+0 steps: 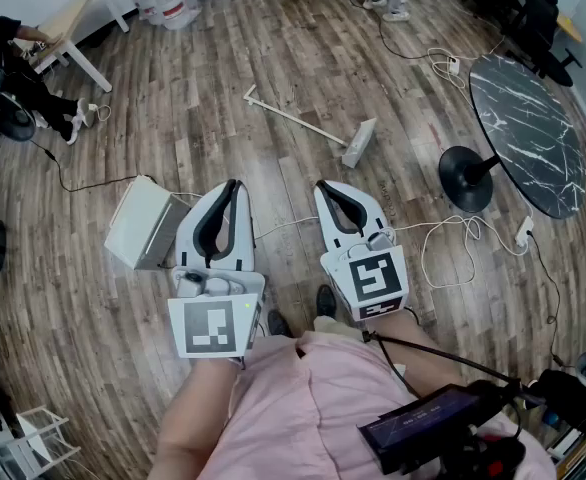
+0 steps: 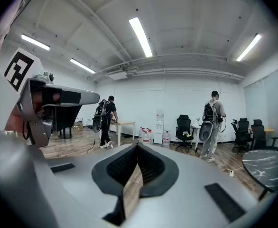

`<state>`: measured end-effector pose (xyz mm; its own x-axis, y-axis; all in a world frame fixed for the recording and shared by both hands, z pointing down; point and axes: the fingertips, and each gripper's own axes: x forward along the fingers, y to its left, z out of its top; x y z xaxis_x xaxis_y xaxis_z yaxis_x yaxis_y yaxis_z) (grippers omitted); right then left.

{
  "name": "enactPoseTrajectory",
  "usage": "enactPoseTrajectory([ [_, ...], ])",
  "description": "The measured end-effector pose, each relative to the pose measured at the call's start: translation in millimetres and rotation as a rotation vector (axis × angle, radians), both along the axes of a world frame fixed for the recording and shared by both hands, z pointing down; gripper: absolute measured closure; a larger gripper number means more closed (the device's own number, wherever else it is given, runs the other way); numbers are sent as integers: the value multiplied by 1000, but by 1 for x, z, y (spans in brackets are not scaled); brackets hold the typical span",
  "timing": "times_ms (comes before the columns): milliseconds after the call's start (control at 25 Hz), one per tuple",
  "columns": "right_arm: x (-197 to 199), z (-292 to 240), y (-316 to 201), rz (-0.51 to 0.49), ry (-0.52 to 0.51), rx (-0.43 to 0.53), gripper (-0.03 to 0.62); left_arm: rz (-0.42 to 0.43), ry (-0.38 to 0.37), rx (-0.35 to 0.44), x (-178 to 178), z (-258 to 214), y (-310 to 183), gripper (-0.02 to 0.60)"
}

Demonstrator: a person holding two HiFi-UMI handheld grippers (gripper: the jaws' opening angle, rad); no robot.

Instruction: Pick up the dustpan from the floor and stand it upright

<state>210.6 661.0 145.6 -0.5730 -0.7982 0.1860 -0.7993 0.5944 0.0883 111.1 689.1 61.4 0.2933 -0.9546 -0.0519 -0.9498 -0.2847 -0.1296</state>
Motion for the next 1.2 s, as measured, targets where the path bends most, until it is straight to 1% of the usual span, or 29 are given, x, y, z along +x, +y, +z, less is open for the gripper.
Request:
enactPoseTrajectory([
  [160, 15, 2, -15, -7, 3, -2, 594, -6, 30, -19, 20, 0, -14, 558],
  [280, 21, 7, -23, -23, 3, -8, 593, -13, 17, -30, 27, 5, -21, 560],
  [400, 27, 8, -31, -47, -14, -9, 592, -22, -9, -19, 32, 8, -28, 559],
  [480, 30, 9, -36, -61, -26, -9, 592, -34, -3, -26, 36, 10, -32, 559],
  [520, 30, 10, -40, -72, -29, -12, 581, -39, -4, -29, 36, 11, -35, 560],
  [560, 29, 11, -44, -88, -31, -19, 537, -43, -5, -31, 36, 12, -37, 559],
  [600, 27, 13, -48, -104, -30, -28, 455, -47, -2, -36, 35, 14, -40, 558],
  [640, 25, 14, -53, -115, -26, -33, 404, -52, 3, -42, 33, 16, -43, 559],
  [720, 21, 17, -65, -123, -14, -31, 346, -65, 12, -56, 26, 20, -50, 559],
  [760, 18, 18, -72, -123, -9, -30, 328, -71, 11, -59, 21, 23, -54, 560],
  [960, -6, 30, -115, -130, 11, -39, 313, -97, 14, -66, -15, 41, -95, 560],
  [1200, -60, 42, -192, -126, 32, -41, 313, -115, 68, -90, -74, 51, -173, 558],
])
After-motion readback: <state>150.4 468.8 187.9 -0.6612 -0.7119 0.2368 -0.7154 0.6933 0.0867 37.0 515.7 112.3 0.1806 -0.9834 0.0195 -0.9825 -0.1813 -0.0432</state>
